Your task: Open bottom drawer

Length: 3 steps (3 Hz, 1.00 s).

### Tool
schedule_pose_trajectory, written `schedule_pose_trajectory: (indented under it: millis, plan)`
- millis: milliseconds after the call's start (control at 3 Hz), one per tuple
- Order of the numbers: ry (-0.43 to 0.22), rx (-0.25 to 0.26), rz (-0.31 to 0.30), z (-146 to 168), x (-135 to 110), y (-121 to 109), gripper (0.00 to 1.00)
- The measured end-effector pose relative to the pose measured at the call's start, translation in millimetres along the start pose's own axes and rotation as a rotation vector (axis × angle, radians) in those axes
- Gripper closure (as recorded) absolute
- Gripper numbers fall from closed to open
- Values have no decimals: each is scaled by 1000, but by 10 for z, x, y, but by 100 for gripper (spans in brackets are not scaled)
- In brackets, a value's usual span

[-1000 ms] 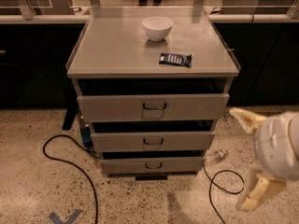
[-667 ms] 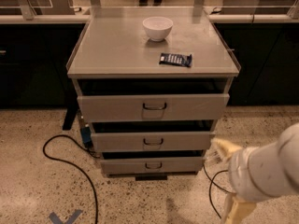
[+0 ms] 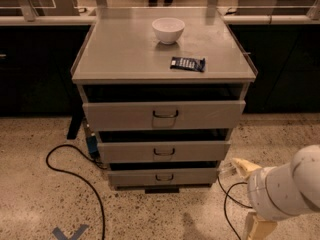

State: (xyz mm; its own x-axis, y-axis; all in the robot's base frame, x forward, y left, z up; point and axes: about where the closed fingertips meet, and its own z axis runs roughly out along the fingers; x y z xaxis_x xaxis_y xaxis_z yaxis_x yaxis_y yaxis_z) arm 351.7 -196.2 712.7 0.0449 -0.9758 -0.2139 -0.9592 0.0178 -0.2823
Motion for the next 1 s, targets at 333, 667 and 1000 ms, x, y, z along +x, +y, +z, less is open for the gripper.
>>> schedule_pose_trajectory:
  millis: [333, 667, 1000]
  plan:
    - [-24, 40, -9, 255, 427, -514, 0]
    - [-26, 33, 46, 652, 1044, -1104, 0]
    - [-92, -32, 111, 1159, 1321, -1461, 0]
